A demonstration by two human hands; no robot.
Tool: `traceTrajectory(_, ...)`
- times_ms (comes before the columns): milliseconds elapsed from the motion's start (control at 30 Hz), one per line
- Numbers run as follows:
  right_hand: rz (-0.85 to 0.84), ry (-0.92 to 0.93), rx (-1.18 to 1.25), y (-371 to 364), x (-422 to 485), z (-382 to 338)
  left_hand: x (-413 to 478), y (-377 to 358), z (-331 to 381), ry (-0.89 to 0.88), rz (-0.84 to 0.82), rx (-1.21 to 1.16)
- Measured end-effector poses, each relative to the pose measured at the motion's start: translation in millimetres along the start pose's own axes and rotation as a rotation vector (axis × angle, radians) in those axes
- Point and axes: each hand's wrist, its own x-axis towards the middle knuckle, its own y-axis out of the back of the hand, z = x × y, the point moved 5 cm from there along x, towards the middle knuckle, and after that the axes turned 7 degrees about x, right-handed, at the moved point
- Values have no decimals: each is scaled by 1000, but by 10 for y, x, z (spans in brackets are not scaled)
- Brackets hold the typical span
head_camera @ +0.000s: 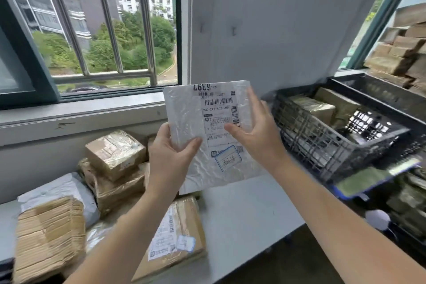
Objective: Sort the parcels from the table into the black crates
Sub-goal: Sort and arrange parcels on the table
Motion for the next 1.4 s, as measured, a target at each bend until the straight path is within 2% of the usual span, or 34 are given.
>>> traceTrajectory(233,100,0,-130,1071,-128,502,-44,-1194,-26,-13,-117,55)
traceTrajectory(467,167,46,-179,2563,-49,1213,-39,-2863,35,-57,-152,109)
traceTrajectory(700,152,-18,-246,3912,257,1932,220,-4324,170,-126,-175,221)
traceTrajectory(933,137,-65,-289,4525,728,2617,709,-5302,8,-123,-182,365)
traceTrajectory(1167,97,-81,-388,4900,1416,3418,1315,-6134,-381,-125,-190,351)
traceTrajectory(1300,51,-133,-427,5140,1854,3837,1692,-6622,-545,-43,-238,315)
traceTrajectory(1400,20,-156,-460,5340,2139,4132,1893,-6983,-604,-20,-270,381)
